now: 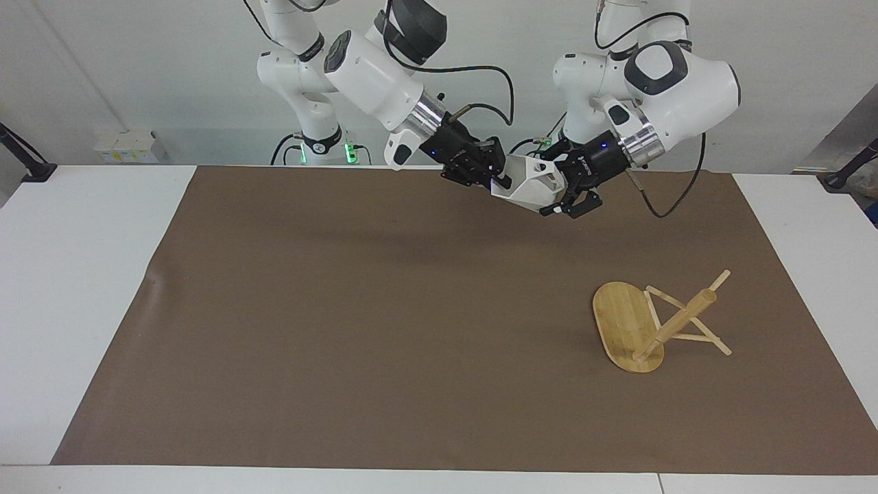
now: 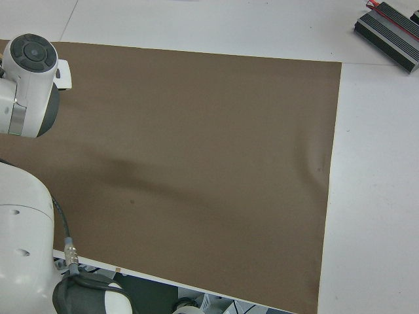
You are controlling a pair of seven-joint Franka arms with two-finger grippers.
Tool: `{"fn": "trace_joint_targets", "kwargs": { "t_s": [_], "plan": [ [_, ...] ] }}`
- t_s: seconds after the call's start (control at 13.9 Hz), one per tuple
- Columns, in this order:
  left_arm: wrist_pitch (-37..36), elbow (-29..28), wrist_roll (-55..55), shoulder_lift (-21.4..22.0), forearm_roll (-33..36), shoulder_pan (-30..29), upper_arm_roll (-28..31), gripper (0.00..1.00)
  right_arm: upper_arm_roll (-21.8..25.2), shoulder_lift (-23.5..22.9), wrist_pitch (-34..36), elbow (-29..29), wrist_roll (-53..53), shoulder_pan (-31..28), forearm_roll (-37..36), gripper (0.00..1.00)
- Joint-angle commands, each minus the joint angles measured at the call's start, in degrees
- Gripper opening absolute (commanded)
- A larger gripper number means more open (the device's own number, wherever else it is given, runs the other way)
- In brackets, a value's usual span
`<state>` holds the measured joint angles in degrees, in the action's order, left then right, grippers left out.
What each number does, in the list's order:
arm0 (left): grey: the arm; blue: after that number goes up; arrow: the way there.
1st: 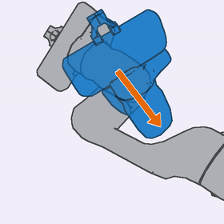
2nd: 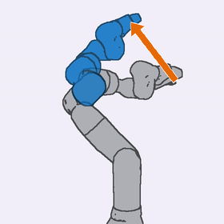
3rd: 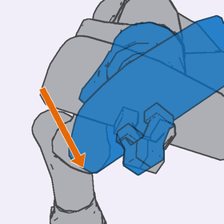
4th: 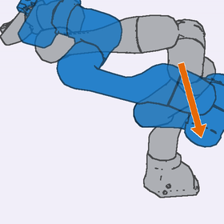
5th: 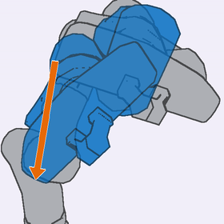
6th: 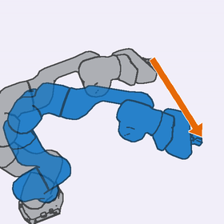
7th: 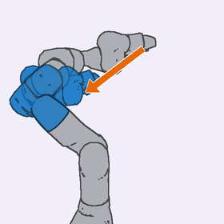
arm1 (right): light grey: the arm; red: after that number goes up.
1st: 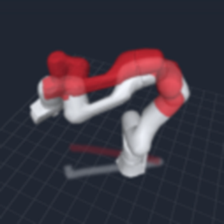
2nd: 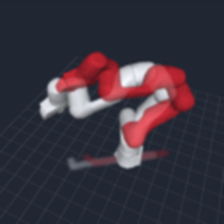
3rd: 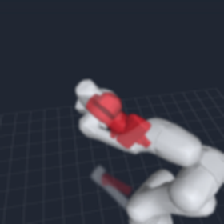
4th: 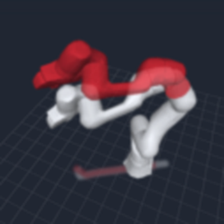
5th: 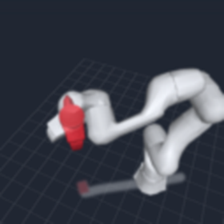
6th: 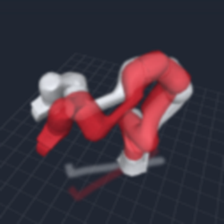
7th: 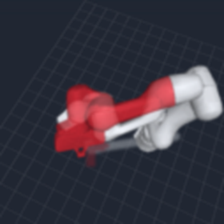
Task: Hang cup on rack
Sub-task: 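Grasp the cup body with the left gripper from the right gripper, then open the right gripper and withdraw it while the left gripper holds the cup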
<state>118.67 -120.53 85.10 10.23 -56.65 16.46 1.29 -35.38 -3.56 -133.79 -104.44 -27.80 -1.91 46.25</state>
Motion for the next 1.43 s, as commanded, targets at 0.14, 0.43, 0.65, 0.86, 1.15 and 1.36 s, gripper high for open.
{"fn": "trace_joint_targets", "kwargs": {
  "t_s": [0.14,0.43,0.65,0.86,1.15,1.36],
  "plan": [
    [0.51,-0.49,-0.55,0.49,-0.92,0.24,0.3,0.0,-0.84,0.22,0.02,-0.24,-1.02,-0.91,1.65,0.67],
    [0.6,-0.49,-0.55,0.49,-0.92,0.24,0.3,0.0,-0.4,0.22,-0.15,-0.42,1.34,-1.0,-0.27,0.99],
    [0.86,-0.49,-0.55,0.49,-0.92,0.33,0.3,0.0,0.13,0.05,-0.33,-0.42,3.8,-1.34,-6.06,1.0],
    [0.95,-0.49,-0.99,0.49,-0.92,0.33,0.3,0.0,2.5,0.31,0.02,-0.33,4.16,-1.43,-8.81,1.0],
    [1.21,-0.75,-0.99,0.49,-0.57,0.24,0.47,0.0,5.83,0.92,0.28,-0.33,3.9,-1.43,-8.89,1.0],
    [1.74,-0.84,-1.16,0.49,-0.22,-0.11,0.65,0.0,11.88,1.54,7.02,-0.42,4.25,-1.43,-9.94,1.0]
  ]
}}
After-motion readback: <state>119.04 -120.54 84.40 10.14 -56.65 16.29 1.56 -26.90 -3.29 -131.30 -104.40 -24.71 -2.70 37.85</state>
